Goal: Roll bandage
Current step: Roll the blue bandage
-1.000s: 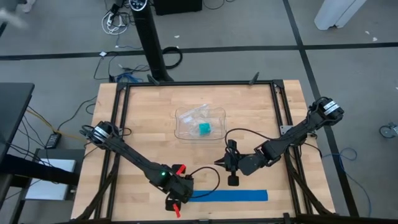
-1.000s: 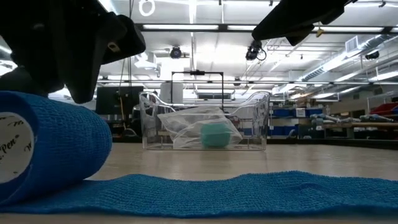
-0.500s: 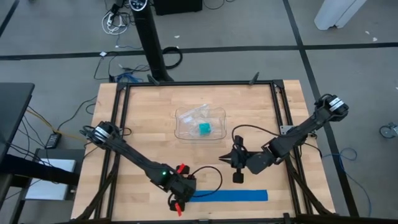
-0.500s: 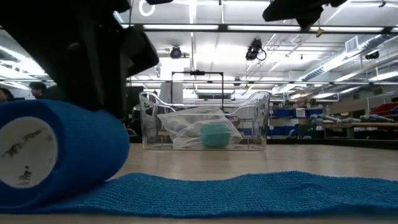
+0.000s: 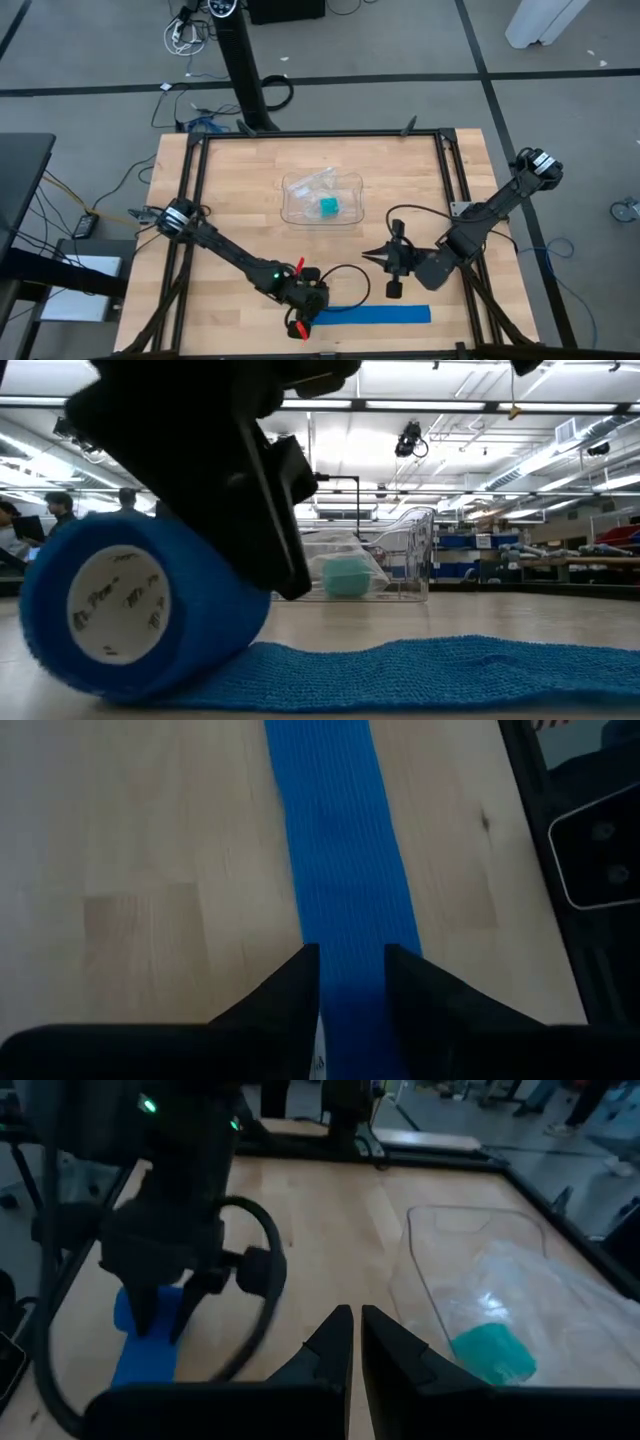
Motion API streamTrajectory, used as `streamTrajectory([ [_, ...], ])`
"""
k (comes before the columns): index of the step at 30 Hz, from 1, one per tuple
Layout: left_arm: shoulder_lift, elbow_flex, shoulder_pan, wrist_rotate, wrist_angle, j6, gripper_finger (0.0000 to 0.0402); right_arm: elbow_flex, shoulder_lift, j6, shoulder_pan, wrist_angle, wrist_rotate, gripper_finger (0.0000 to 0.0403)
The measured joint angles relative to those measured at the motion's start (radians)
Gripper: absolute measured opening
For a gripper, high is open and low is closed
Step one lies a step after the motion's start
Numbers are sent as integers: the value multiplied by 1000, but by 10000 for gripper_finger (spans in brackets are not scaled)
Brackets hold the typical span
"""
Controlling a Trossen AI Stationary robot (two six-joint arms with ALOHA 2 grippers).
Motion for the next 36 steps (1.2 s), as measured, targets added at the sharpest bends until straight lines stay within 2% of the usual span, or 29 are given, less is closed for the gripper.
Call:
streamTrajectory([
  [6, 5, 2, 36, -3, 62, 36, 121, 0, -12, -4, 20, -25, 45, 22],
  [15, 6, 105, 40, -3, -8, 89, 121, 0, -15, 16, 20, -53, 59, 22],
  [20, 6, 179, 39, -1, -203, 87, 121, 0, -15, 23, 20, -53, 60, 22],
  [27, 4, 281, 12, 79, -445, 66, 121, 0, -15, 49, 20, -76, 56, 22],
  [32, 3, 307, -17, 83, -493, 91, 121, 0, -12, 66, 20, -92, 57, 22],
  [36, 2, 280, -33, 79, -493, 143, 121, 0, -12, 67, 20, -95, 57, 22],
])
